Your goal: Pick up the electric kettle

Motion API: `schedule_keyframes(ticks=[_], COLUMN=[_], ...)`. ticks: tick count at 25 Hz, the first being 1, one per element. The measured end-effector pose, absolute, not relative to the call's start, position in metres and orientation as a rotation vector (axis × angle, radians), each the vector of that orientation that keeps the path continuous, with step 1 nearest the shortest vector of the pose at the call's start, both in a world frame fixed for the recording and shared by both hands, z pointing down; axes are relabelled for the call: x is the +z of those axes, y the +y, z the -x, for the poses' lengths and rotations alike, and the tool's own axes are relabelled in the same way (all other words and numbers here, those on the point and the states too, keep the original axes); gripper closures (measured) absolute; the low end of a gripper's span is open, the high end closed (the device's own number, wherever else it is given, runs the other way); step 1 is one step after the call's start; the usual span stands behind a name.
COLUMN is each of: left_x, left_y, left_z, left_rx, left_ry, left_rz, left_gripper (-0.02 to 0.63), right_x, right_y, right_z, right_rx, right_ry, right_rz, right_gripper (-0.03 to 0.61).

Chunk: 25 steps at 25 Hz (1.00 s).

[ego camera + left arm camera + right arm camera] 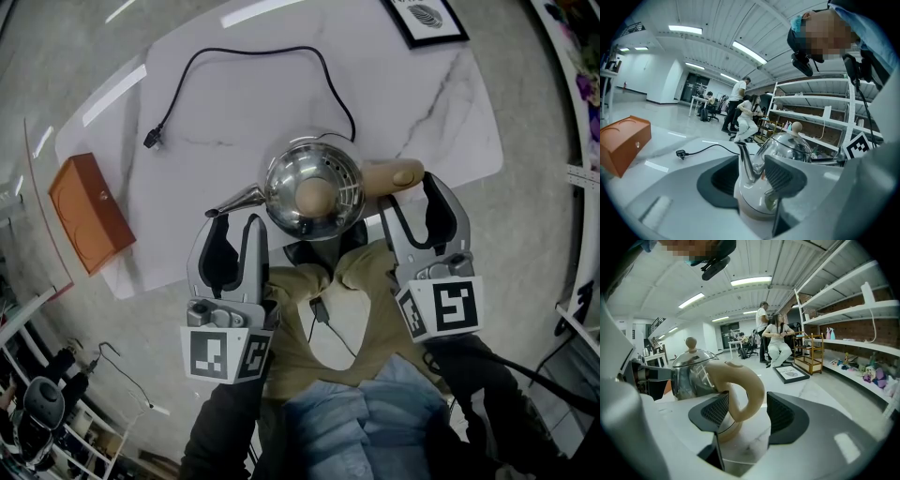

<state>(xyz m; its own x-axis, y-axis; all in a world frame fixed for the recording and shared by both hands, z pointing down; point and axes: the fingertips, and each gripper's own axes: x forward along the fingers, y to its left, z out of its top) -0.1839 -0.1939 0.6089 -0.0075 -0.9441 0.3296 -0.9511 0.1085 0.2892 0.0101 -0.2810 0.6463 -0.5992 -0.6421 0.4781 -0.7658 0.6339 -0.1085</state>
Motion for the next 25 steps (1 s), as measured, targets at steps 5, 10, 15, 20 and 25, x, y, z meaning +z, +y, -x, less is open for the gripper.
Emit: schedule_keyframes(ticks=[5,10,15,20,25], left_x=[0.603,0.602,0.602,0.602,0.603], left_y=[-0.202,-0.207,-0.217,-0.225,-0.231], left_z=[0.186,0.190,0.194,0.197,0.200], left_rx=[-0.012,-0.020,-0.025,-0.010,-0.012], left_ry=[-1.962,-1.970,-1.976,-1.987,-1.995], left_rz=[-1.856,-1.856,-1.866,-1.874,-1.872], left_gripper=[0.437,0.437,0.437,0.439,0.446], right_x=[0.648,0.649,0.653,0.656,0.657], right_y=[-0.288,-0.295,-0.305,-0.314,-0.318], right_z=[-0.008,-0.003,-0.001,0.003,0.008], right_rx=[0.425,0.406,0.396,0.393,0.382], right_ry=[-2.461,-2.469,-2.467,-2.473,-2.484], right_rz=[-1.126,-1.119,-1.122,-1.114,-1.093], right_gripper=[0.296,0.299,0.305,0.317,0.340])
